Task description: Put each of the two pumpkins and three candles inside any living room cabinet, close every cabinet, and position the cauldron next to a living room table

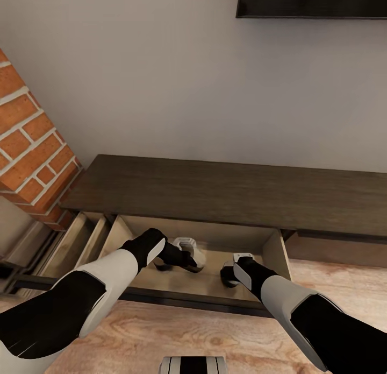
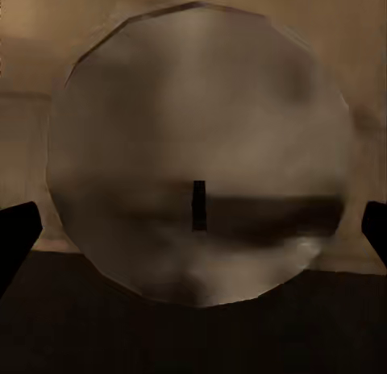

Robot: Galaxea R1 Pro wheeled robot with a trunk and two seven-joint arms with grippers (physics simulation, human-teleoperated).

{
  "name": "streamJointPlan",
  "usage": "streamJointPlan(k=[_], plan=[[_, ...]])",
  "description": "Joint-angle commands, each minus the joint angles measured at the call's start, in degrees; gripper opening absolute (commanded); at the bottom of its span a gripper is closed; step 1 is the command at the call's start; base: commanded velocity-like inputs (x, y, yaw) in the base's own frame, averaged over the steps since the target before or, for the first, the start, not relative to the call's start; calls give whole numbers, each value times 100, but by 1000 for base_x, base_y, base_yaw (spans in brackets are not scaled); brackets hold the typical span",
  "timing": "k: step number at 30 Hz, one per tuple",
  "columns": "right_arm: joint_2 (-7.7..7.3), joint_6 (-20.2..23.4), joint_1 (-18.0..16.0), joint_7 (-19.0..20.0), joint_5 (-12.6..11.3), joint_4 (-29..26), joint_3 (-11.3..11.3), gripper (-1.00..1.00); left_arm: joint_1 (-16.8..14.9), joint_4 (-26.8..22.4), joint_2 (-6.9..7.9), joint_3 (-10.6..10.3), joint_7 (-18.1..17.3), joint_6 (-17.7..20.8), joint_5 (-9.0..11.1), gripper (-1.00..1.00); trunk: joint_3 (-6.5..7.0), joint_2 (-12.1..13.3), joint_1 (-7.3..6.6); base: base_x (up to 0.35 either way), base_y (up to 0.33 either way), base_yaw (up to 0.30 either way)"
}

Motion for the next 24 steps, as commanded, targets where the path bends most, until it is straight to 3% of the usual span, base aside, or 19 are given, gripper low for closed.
streamJointPlan(k=[1,24], plan=[[-3,28,-3,-36,-60,-12,48,100,-4,1,0,-26,-1,23,38,-100,-4,-2,-1,0,0,0],[-7,37,-3,-36,-67,-12,39,100,-4,4,0,-26,-1,23,38,-100,-4,-2,-1,0,0,0]])
